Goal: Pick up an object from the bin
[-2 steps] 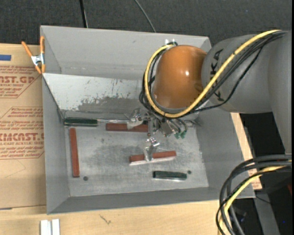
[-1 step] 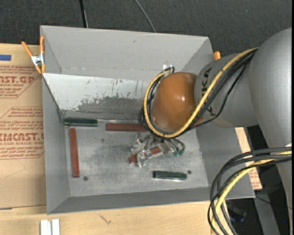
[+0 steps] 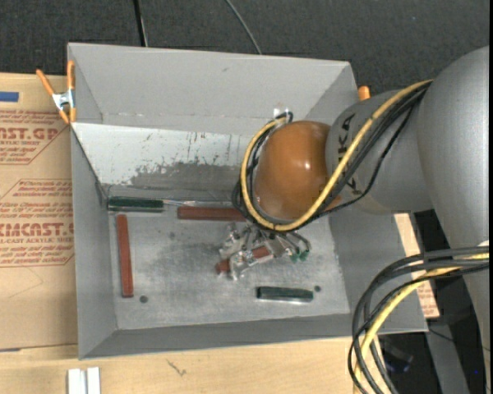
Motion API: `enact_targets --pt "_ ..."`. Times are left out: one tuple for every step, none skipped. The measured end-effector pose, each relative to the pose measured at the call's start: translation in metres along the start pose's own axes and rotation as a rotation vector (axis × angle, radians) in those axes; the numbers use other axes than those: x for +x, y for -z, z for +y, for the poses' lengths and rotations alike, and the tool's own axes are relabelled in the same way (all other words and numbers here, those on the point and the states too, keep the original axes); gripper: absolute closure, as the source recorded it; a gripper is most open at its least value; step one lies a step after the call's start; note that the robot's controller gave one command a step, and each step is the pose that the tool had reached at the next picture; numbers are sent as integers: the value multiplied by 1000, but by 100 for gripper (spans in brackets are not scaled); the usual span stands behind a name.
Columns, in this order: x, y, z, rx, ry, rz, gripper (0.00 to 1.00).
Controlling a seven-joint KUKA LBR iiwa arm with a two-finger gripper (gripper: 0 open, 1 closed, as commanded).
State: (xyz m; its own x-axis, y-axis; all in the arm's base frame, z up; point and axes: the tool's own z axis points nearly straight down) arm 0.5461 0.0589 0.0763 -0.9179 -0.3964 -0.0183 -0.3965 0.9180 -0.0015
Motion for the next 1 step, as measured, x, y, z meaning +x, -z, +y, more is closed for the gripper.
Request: enact_targets --pt "23 150 6 -2 45 15 100"
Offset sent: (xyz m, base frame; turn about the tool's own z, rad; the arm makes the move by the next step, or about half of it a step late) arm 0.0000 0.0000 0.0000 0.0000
